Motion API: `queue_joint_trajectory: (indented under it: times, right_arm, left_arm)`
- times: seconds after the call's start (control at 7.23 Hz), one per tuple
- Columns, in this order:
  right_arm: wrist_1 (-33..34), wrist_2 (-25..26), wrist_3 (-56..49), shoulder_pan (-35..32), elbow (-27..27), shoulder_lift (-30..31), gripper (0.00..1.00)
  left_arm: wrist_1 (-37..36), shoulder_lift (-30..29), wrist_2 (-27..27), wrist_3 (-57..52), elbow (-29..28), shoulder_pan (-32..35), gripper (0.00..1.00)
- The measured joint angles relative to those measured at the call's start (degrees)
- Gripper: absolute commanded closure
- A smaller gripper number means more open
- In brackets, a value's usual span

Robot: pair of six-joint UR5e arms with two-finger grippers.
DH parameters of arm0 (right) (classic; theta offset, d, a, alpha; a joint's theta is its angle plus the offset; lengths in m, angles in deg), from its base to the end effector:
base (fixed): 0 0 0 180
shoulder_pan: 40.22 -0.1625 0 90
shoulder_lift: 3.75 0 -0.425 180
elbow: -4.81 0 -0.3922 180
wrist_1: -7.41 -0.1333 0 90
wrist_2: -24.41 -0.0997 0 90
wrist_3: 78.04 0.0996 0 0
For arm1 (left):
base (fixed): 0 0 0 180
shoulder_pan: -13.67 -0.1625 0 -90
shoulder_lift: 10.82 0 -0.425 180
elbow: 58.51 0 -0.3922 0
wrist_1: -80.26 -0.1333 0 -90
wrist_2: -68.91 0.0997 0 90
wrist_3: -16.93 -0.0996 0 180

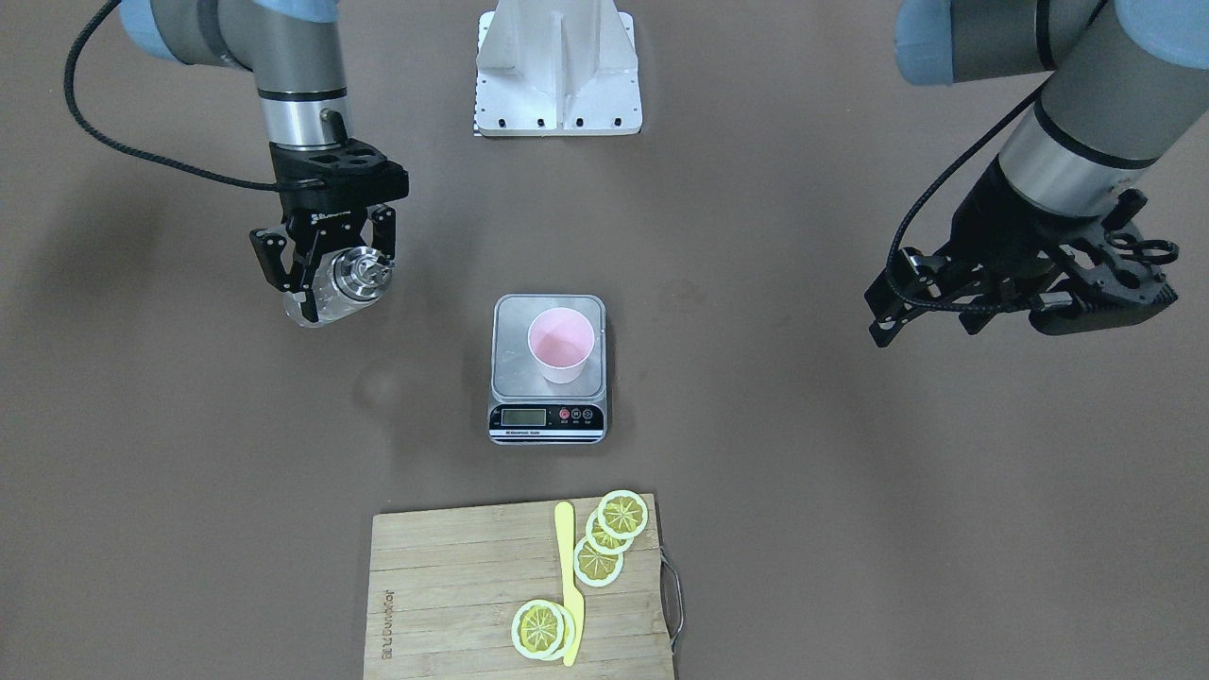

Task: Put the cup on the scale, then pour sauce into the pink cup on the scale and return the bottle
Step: 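Lift the sauce bottle with the right gripper and carry it toward the pink cup, then tilt the sauce bottle over the pink cup with the right gripper to pour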

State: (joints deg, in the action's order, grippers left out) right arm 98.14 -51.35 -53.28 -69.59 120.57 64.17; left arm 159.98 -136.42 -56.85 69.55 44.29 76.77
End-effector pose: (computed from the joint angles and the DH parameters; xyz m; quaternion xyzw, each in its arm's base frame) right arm -0.4120 -0.4129 0.2583 0.3685 -0.1854 -0.2330 0.8807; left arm 0.2208 -0.6013 0.2168 0.0533 0.4219 -0.1025 0.8993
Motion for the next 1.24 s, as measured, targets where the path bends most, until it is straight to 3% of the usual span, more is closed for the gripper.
queue_joint_trajectory:
  times: [0.28,0.83,1.24]
  right_arm:
    - [7.82,1.4,-0.58,2.64,-0.24,-2.91,1.0]
    - [17.14,1.73,-4.08,3.68,-3.21,-8.45,1.0]
    - [18.63,1.99,-6.3,3.58,-9.95,-14.28,1.0]
  left_arm:
    - [0.04,0.9,-0.03,-1.4,0.08,0.45,0.05]
    - [0.2,3.81,-0.17,-8.4,0.35,2.49,0.05]
    - [0.25,4.11,-0.11,-8.83,0.34,2.72,0.05]
